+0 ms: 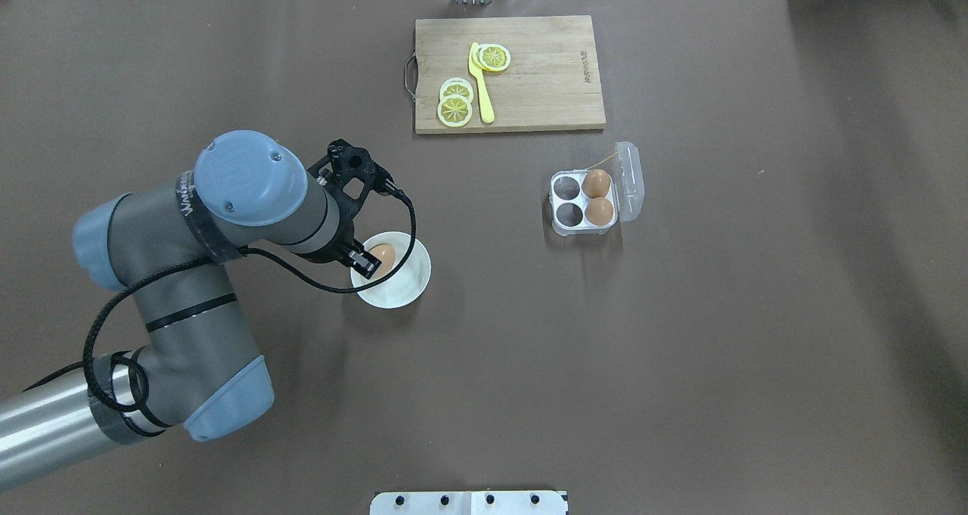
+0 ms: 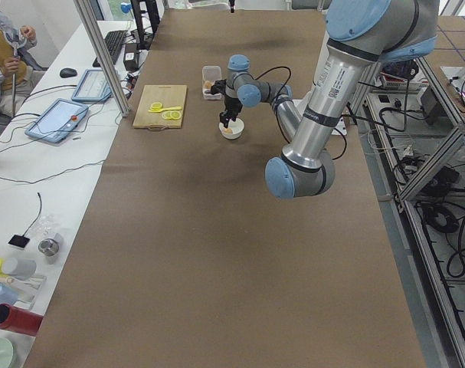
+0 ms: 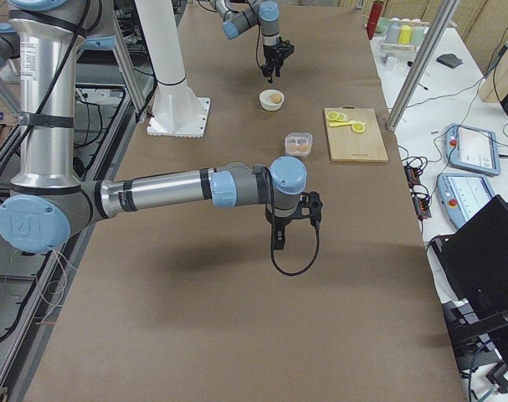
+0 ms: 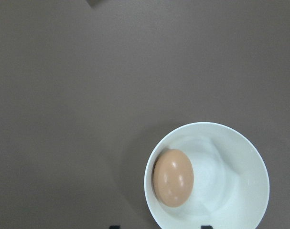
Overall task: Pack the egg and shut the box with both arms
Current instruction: 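Move the left gripper over the white bowl and lower onto the egg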
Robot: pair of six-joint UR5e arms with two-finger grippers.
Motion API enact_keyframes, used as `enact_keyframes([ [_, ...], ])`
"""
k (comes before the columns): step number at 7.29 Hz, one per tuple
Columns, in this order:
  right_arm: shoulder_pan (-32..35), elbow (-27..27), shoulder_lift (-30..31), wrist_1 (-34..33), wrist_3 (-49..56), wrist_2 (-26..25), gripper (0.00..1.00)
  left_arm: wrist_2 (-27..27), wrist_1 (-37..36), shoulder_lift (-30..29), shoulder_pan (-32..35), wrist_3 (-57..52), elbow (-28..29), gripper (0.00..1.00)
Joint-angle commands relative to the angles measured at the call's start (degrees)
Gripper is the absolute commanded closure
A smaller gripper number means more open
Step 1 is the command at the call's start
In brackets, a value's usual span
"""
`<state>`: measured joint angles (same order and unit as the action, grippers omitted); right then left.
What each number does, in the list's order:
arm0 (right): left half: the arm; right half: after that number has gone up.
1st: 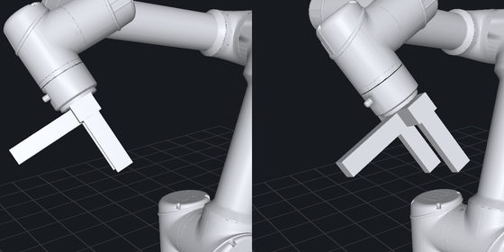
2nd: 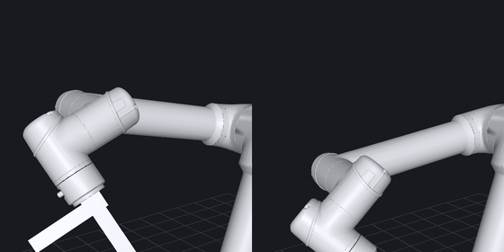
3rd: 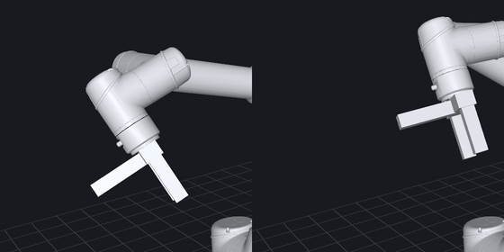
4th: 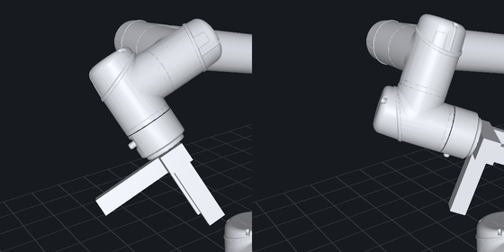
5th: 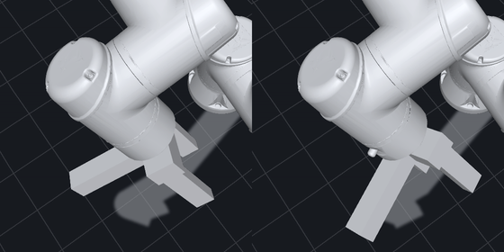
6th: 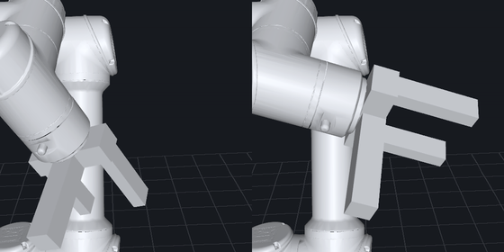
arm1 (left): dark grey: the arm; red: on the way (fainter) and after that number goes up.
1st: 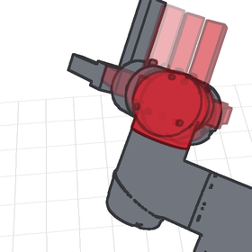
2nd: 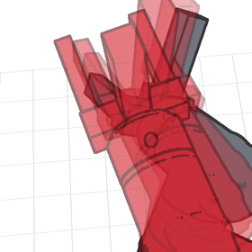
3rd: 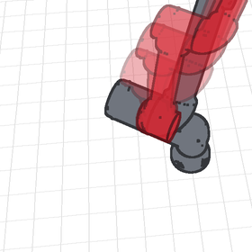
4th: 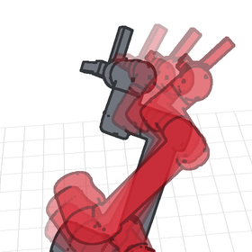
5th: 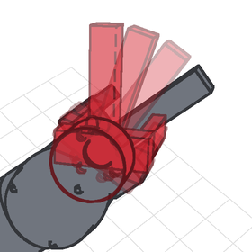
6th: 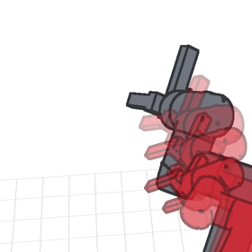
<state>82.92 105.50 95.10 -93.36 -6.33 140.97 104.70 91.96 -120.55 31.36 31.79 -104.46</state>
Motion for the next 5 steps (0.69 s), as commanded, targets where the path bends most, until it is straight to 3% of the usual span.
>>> enact_keyframes([
  [1, -0.21, -0.12, -0.01, -0.07, 0.0, -0.08, 0.0, -0.37, 0.5, -2.75, -0.95, -0.14, 3.46, 0.4],
  [5, -0.48, -0.38, -0.01, 0.02, 0.0, 0.01, 0.0, -4.42, 0.59, -3.64, -2.53, -0.23, 5.76, 0.42],
])
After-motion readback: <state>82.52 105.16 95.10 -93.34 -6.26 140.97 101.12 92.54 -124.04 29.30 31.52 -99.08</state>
